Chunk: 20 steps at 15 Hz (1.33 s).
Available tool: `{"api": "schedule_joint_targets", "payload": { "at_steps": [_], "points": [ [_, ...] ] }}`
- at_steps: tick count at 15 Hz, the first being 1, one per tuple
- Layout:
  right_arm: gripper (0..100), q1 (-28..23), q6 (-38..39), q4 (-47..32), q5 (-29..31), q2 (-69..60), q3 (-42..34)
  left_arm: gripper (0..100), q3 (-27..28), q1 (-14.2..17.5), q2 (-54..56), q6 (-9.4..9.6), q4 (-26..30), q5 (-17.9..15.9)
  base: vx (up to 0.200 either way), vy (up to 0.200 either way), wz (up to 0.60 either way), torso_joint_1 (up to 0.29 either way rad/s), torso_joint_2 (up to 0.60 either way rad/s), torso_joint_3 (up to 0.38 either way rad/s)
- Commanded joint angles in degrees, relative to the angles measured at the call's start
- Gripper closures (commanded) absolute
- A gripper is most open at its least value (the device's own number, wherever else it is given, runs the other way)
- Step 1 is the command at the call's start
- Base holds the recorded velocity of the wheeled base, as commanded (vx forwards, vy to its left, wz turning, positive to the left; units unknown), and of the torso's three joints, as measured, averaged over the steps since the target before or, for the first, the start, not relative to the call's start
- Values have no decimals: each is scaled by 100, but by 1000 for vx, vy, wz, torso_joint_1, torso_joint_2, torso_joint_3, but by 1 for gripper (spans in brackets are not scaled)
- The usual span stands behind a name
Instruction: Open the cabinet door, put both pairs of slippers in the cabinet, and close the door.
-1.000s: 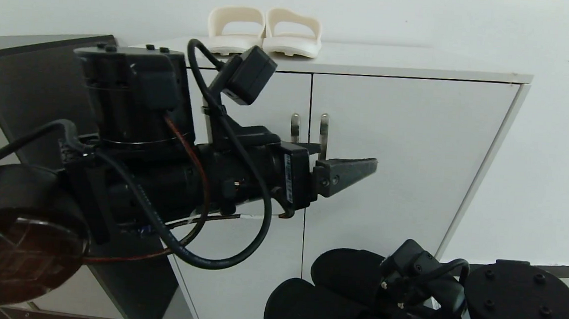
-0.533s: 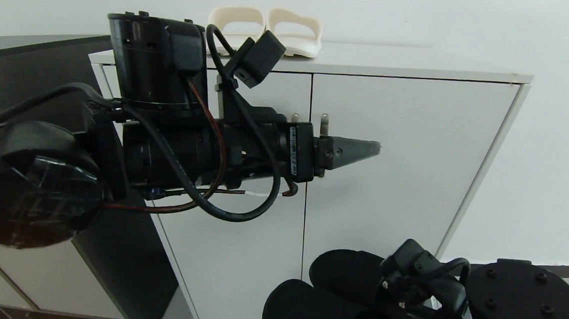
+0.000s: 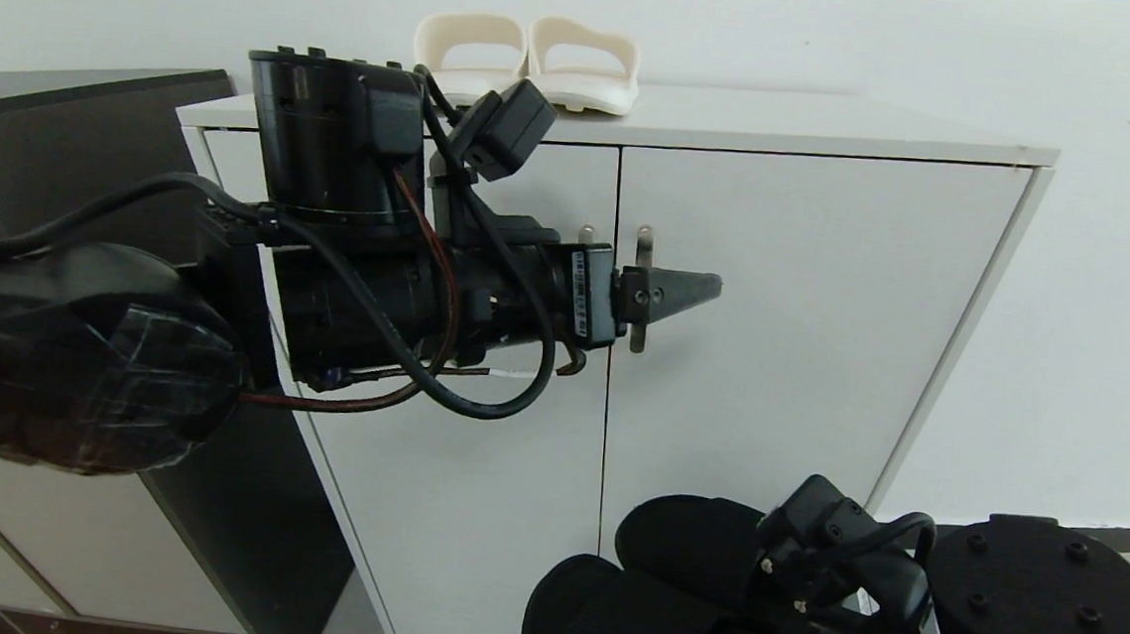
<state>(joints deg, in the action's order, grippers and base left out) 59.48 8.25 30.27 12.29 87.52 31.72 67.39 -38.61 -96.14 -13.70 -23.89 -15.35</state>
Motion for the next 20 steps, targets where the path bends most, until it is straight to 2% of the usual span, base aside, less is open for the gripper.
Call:
{"api": "schedule_joint_targets", "payload": {
  "at_steps": [1,5,10,11,12,14,17,20],
  "points": [
    [100,2,1,-3,10,-7,1,0,99,46,-230,25,-19,41,0,0,0,0,0,0],
    [100,2,-8,-3,10,-15,1,0,380,55,-511,25,-19,129,0,0,0,0,0,0],
    [100,2,-8,-3,10,-24,1,0,398,55,-635,69,-28,129,0,0,0,0,0,0],
    [100,2,-8,-12,2,-24,-8,0,398,55,-635,131,-28,129,0,0,0,0,0,0],
    [100,2,18,-12,-7,-24,-8,100,389,55,-626,157,-28,129,0,0,0,0,0,0],
    [100,2,27,-39,-183,-138,-113,100,363,55,-582,157,-28,120,0,0,0,0,0,0],
    [100,2,1,-39,-1132,-507,-359,100,169,20,-353,192,-36,120,0,0,0,0,0,0],
    [100,11,-192,-21,-1352,-551,-500,100,-191,-261,69,201,-54,102,0,0,0,0,0,0]
  ]
}}
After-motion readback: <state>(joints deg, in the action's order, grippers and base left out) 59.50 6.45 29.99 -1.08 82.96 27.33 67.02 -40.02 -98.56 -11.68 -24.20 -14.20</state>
